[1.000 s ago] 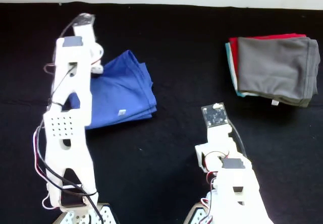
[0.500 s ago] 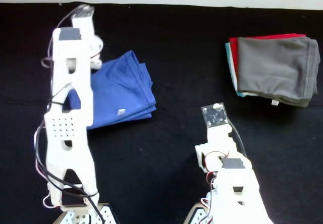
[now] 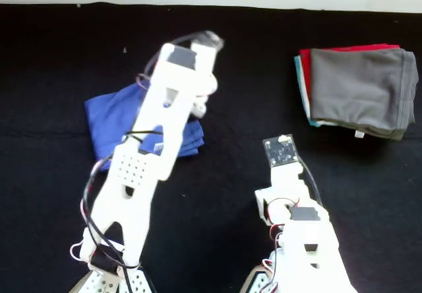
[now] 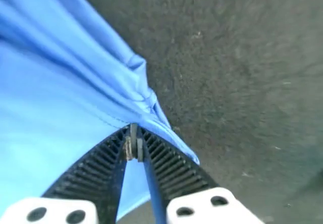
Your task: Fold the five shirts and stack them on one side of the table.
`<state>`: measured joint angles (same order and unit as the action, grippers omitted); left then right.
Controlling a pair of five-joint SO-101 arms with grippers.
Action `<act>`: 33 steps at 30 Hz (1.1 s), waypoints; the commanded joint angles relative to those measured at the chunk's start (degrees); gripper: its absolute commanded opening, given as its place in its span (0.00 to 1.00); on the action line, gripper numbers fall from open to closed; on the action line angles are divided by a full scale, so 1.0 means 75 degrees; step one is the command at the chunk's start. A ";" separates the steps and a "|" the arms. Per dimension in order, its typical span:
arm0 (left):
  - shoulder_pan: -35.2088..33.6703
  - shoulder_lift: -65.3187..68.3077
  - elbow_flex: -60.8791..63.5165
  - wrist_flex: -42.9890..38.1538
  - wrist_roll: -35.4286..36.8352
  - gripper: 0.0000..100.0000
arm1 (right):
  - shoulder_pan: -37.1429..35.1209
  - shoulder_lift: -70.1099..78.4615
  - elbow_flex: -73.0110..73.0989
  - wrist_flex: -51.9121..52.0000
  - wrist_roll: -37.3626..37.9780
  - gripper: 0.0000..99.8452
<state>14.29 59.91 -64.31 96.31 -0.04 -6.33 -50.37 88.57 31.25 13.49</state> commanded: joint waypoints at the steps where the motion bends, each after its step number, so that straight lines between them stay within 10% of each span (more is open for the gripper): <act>1: 0.0346 0.0170 -0.0311 0.0070 0.0059 0.01 | 0.0076 -0.0029 0.0029 -0.0147 -0.0059 0.01; 11: 0.1248 -0.0920 -0.1225 0.0586 0.0059 0.01 | 0.0076 -0.0029 0.0029 -0.0147 -0.0035 0.01; 19: 0.0264 -0.3136 -0.0990 0.0668 0.0070 0.01 | 0.0076 -0.0029 0.0029 -0.0147 -0.0070 0.01; 27: -0.1999 -0.6300 0.4108 0.0551 0.0000 0.01 | 0.0053 -0.0018 -0.0451 0.0557 -0.0035 0.01; 33: -0.3780 -0.8223 0.8457 -0.1500 -0.0692 0.01 | -0.0533 0.0440 -0.4015 0.2925 -0.0070 0.01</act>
<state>-8.92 6.64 -17.10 92.97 -2.15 -7.74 -49.41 74.07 45.49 13.49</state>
